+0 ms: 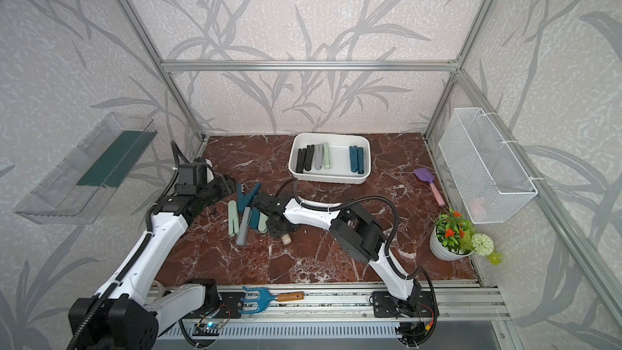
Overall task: Put the pruning pliers into the storage box
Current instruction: Pick up the pruning pliers from the center of the board, then place the pruning pliers in the storage box.
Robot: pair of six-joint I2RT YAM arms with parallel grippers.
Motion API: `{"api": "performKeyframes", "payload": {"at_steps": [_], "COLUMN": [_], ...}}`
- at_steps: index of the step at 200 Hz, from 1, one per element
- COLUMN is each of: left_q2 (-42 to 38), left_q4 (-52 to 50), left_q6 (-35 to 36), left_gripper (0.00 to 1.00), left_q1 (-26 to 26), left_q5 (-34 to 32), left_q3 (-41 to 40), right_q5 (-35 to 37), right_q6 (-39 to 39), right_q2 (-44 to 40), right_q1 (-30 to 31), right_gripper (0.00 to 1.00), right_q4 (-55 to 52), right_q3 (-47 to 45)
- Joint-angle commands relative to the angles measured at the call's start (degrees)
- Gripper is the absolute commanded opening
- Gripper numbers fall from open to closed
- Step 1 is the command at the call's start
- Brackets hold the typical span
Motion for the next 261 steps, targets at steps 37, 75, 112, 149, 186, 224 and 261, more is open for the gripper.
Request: {"api": "performKeyframes", "payload": {"at_steps": [37, 75, 112, 149, 186, 224, 261], "left_q2": [1.39, 2.80, 4.87, 4.98, 5.17, 5.20, 4.73], "left_q4": [2.59, 3.55, 4.13, 3.55, 3.23, 3.05, 2.25], "left_q6": [-0.42, -0.59, -0.82, -0.66, -0.57, -0.40, 0.10], "left_gripper": [0.63, 0.62, 0.63, 0.63, 0.63, 0.63, 0.62], "left_q1": [-0.04, -1.24, -3.34, -5.61, -6.81, -7.08, -7.15], "left_q5": [1.47, 1.17, 0.96, -0.47, -1.15, -1.17, -1.78], "left_q3": [-0.77, -0.60, 0.47, 0.96, 1.05, 1.22, 1.09], "right_q5": [3.35, 5.21, 8.43, 8.11, 6.35, 5.46, 4.09], "right_q6": [-0.32, -1.86, -4.75, -7.20, -10.78, -15.24, -18.26], "right_q2": [-9.38, -15.67, -19.14, -16.85, -8.93, 1.50, 10.34], "right_q1": [-4.56, -9.47, -16.26, -25.19, -33.02, -36.98, -38.75], "right_gripper": [0.22, 0.22, 0.22, 0.22, 0.22, 0.22, 0.22], "right_q4": [-1.61, -2.36, 2.25, 5.15, 4.82, 2.95, 1.79], "right_q3": [-3.20, -2.96, -3.36, 0.39, 9.26, 20.81, 31.19]}}
